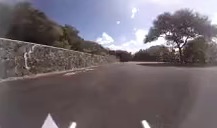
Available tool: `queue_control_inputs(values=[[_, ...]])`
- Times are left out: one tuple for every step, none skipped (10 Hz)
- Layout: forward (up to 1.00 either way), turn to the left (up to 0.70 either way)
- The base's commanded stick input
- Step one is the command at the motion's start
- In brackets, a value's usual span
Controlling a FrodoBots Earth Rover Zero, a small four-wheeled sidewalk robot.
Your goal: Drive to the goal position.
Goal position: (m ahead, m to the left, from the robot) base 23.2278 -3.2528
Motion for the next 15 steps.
queue_control_inputs(values=[[0.50,0.00],[0.50,0.00],[0.50,0.00],[0.50,0.00],[0.50,0.00],[0.50,0.00],[0.50,0.00],[0.50,0.00],[0.50,0.00],[0.50,0.00],[0.50,0.00],[0.50,0.00],[0.50,0.00],[0.50,-0.02],[0.50,-0.11]])
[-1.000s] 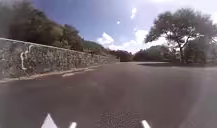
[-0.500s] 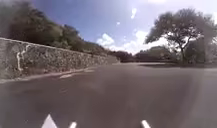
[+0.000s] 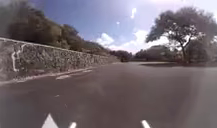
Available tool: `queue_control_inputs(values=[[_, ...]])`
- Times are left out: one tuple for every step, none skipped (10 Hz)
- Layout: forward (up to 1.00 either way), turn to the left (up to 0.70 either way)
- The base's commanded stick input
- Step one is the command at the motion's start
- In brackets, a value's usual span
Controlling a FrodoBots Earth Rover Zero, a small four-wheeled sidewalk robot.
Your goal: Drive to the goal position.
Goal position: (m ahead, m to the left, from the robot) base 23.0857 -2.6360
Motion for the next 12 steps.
queue_control_inputs(values=[[0.50,-0.20],[0.50,-0.25],[0.50,-0.25],[0.50,-0.25],[0.50,-0.25],[0.50,-0.25],[0.50,-0.25],[0.50,-0.17],[0.50,-0.08],[0.50,0.00],[0.50,0.00],[0.50,0.00]])
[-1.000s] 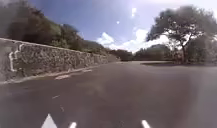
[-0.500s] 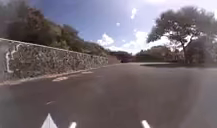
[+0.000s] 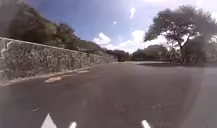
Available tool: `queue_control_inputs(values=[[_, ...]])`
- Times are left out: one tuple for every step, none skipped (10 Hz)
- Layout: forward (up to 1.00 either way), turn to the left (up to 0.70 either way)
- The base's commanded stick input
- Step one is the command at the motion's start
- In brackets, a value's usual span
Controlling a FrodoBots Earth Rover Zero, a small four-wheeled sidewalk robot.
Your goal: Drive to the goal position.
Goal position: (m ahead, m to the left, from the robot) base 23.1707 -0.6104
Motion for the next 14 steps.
queue_control_inputs(values=[[0.50,0.00],[0.50,0.00],[0.50,0.00],[0.50,0.00],[0.50,0.00],[0.50,0.00],[0.50,0.00],[0.50,0.00],[0.50,0.00],[0.50,0.00],[0.50,0.00],[0.50,0.00],[0.50,0.00],[0.50,0.00]])
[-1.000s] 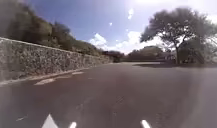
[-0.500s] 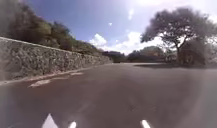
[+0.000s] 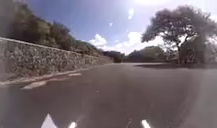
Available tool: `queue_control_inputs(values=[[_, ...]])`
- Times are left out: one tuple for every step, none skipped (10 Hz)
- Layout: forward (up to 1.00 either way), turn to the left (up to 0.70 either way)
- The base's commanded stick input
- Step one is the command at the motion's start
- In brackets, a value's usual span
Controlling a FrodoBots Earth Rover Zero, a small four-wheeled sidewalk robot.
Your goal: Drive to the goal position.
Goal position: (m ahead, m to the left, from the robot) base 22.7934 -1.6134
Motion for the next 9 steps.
queue_control_inputs(values=[[0.50,0.00],[0.50,0.00],[0.50,0.00],[0.50,0.00],[0.50,0.00],[0.50,0.00],[0.50,0.00],[0.50,0.00],[0.50,0.00]])
